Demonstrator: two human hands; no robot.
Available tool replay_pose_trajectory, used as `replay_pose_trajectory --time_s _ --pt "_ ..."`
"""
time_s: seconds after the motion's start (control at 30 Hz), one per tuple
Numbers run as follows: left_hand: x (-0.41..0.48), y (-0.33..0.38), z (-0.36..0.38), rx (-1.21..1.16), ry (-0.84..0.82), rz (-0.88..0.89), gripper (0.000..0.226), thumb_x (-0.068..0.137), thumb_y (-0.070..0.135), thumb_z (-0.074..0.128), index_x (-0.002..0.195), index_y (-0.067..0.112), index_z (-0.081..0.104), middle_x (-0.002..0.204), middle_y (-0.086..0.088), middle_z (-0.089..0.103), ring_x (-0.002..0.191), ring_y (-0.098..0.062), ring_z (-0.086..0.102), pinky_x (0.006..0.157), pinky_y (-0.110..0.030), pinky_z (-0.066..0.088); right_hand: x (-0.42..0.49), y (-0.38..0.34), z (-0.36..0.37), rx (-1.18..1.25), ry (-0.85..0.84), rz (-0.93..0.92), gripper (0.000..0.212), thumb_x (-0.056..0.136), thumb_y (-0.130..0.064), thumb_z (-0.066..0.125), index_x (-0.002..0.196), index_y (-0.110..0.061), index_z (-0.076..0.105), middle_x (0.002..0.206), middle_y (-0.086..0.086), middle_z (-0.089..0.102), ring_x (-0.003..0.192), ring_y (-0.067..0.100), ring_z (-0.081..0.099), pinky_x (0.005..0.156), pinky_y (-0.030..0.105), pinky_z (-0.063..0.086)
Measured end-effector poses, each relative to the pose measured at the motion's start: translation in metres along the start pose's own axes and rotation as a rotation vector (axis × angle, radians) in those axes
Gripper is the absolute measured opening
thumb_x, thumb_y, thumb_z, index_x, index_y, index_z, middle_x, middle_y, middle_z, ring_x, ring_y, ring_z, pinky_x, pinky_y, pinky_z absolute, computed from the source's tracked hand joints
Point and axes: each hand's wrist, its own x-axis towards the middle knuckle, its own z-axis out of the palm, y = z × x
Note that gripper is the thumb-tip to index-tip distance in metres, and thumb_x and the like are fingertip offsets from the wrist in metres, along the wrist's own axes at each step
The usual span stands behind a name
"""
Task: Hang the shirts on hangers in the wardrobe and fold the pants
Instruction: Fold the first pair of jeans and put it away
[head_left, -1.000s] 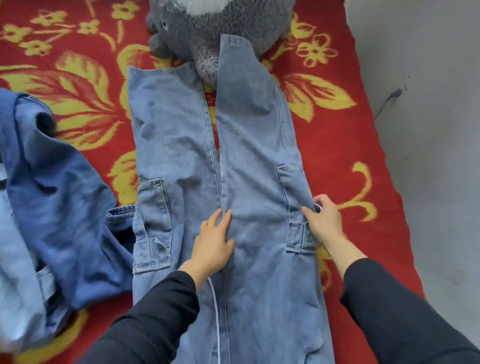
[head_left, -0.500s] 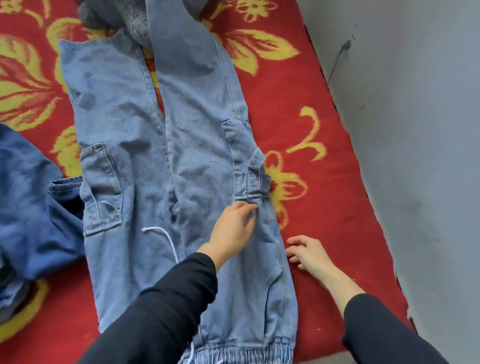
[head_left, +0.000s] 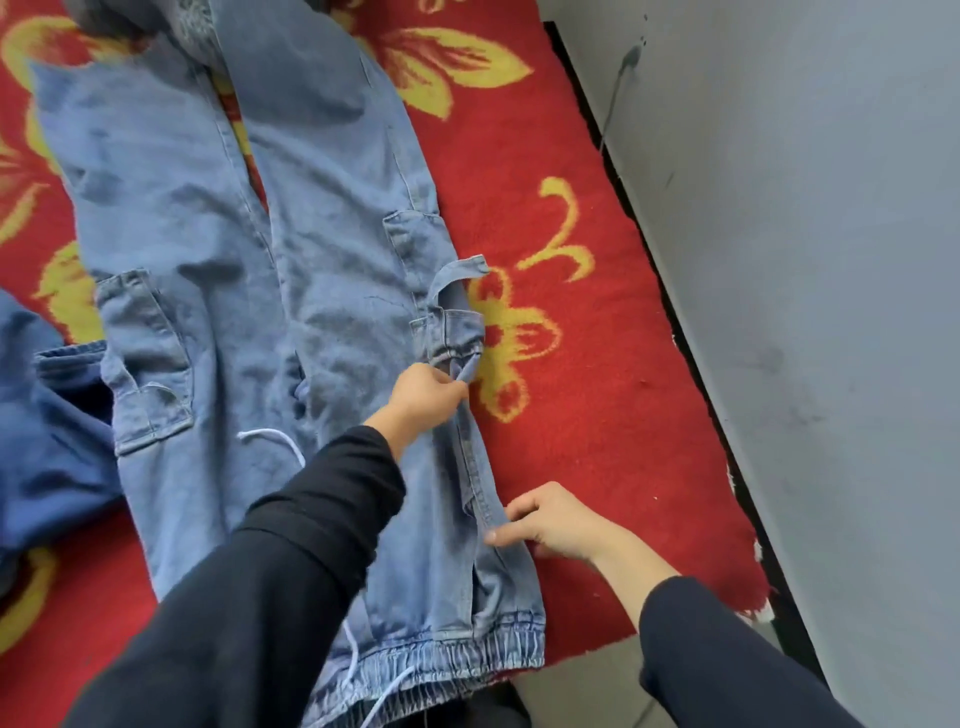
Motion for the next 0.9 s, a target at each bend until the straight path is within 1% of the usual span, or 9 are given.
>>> replay_pose_trajectory --time_s 0.13,0.23,0.33,0.43,0.57,0.63,0.7,0.83,0.9 --pt "-0.03 -0.038 -0.069 -0.584 -0.261 -0.106 0.011 0.094 0.019 0.057 0.085 0.015 0.062 0.082 -0.003 0.062 0.081 -0.018 0.06 0.078 -0.034 0.052 -0.009 -0.048 0.032 -0.068 -0.2 0.05 0.018 0.078 -0.017 0.077 0.069 -0.014 0.063 0.068 -0.007 0.061 0.068 0.004 0.062 0.057 0.023 0.051" --pt "-0.052 -0.068 -0.122 -0.743 -0.276 -0.109 0.018 0.098 0.02 0.049 0.085 0.023 0.062 0.073 0.007 0.066 0.066 -0.007 0.063 0.059 -0.024 0.052 -0.005 -0.093 0.08 -0.104 -0.347 0.017 0.019 0.082 -0.013 0.074 0.095 -0.004 0.064 0.085 0.006 0.062 0.075 0.01 0.063 0.066 0.029 0.058" --pt "-0.072 -0.108 -0.171 -0.824 -0.112 -0.129 0.02 0.1 0.022 0.045 0.087 0.023 0.06 0.068 0.011 0.063 0.056 -0.001 0.059 0.05 -0.018 0.045 0.013 -0.12 0.138 -0.156 -0.469 -0.001 0.034 0.085 -0.004 0.069 0.119 -0.006 0.064 0.113 0.002 0.065 0.097 0.011 0.064 0.069 0.029 0.059" --pt "-0.085 -0.16 -0.196 -0.6 0.201 -0.206 0.023 0.1 0.018 0.047 0.082 0.02 0.06 0.071 0.003 0.058 0.058 -0.007 0.052 0.051 -0.02 0.039 0.037 -0.121 0.184 -0.126 -0.495 0.017 0.043 0.087 0.002 0.062 0.124 -0.019 0.063 0.133 0.0 0.058 0.106 0.014 0.063 0.062 0.024 0.058" --pt "-0.102 -0.203 -0.189 -0.611 0.186 -0.287 0.027 0.099 0.033 0.05 0.083 0.016 0.064 0.066 0.002 0.059 0.052 -0.009 0.051 0.053 -0.019 0.035 0.059 -0.114 0.201 0.066 0.048 -0.008 0.02 0.084 0.005 0.058 0.091 -0.011 0.067 0.082 0.007 0.064 0.062 0.015 0.059 0.049 0.019 0.044" --pt "-0.108 -0.21 -0.178 -0.621 0.103 -0.26 0.024 0.094 0.038 0.058 0.084 0.017 0.064 0.07 0.003 0.06 0.06 -0.01 0.052 0.057 -0.022 0.04 0.068 -0.106 0.192 -0.025 0.423 -0.06 0.017 0.079 0.003 0.06 0.09 -0.007 0.068 0.067 0.002 0.06 0.06 0.016 0.056 0.055 0.021 0.043" --pt "-0.109 -0.212 -0.17 -0.531 0.073 -0.168 0.009 0.09 0.021 0.066 0.084 0.014 0.068 0.075 0.0 0.067 0.06 -0.007 0.058 0.054 -0.019 0.044 0.072 -0.094 0.179 -0.187 0.667 -0.071 0.019 0.078 -0.003 0.061 0.095 -0.011 0.063 0.076 0.001 0.06 0.074 0.021 0.057 0.067 0.027 0.042" --pt "-0.115 -0.22 -0.173 -0.699 -0.204 -0.213 0.017 0.086 0.018 0.07 0.101 0.012 0.071 0.094 -0.005 0.074 0.075 -0.016 0.067 0.059 -0.022 0.049 0.074 -0.072 0.168 -0.3 0.699 0.047 0.023 0.08 -0.018 0.063 0.1 -0.016 0.053 0.103 0.007 0.06 0.093 0.026 0.056 0.072 0.03 0.037" --pt "-0.118 -0.237 -0.175 -0.705 -0.14 -0.261 0.015 0.087 0.016 0.069 0.101 0.011 0.07 0.093 -0.005 0.072 0.074 -0.015 0.065 0.062 -0.023 0.049 0.074 -0.062 0.171 -0.334 0.622 0.088 0.035 0.08 -0.024 0.065 0.111 -0.013 0.054 0.114 0.006 0.057 0.101 0.025 0.055 0.077 0.031 0.038"
